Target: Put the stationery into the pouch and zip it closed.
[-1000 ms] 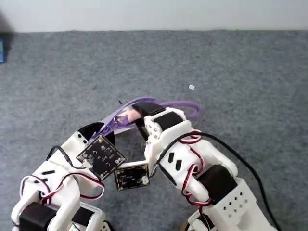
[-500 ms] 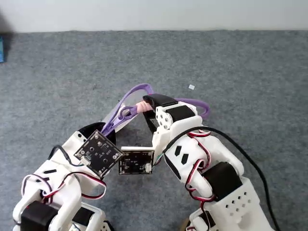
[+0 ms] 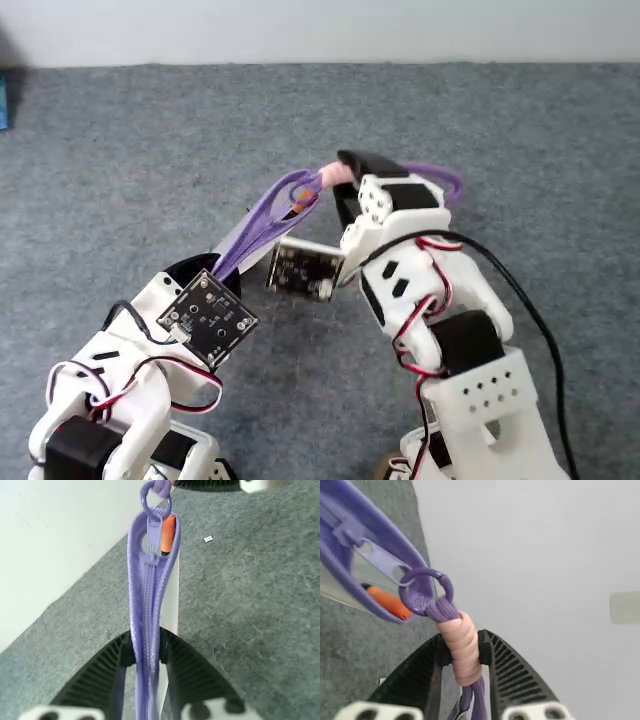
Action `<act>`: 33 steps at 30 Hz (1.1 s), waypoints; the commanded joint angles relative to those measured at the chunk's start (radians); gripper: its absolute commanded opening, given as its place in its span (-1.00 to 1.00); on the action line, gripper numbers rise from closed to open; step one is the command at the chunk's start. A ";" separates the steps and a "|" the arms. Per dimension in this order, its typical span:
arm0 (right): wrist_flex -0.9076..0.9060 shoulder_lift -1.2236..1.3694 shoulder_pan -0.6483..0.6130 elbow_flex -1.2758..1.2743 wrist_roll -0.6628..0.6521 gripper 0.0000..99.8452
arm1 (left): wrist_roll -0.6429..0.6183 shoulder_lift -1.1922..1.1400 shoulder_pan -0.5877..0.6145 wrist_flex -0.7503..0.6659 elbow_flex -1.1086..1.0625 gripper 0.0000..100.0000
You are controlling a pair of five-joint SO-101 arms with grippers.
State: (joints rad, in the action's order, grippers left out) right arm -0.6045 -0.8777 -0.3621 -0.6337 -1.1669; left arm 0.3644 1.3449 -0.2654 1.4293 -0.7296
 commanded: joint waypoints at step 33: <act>0.275 0.242 0.168 0.210 0.138 -0.98 | 0.011 0.000 0.005 -0.061 -0.007 -0.97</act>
State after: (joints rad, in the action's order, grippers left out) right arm -0.3790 -0.6322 -0.1718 -0.5232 -1.0871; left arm 0.3613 1.3479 -0.2639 1.4062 -0.7419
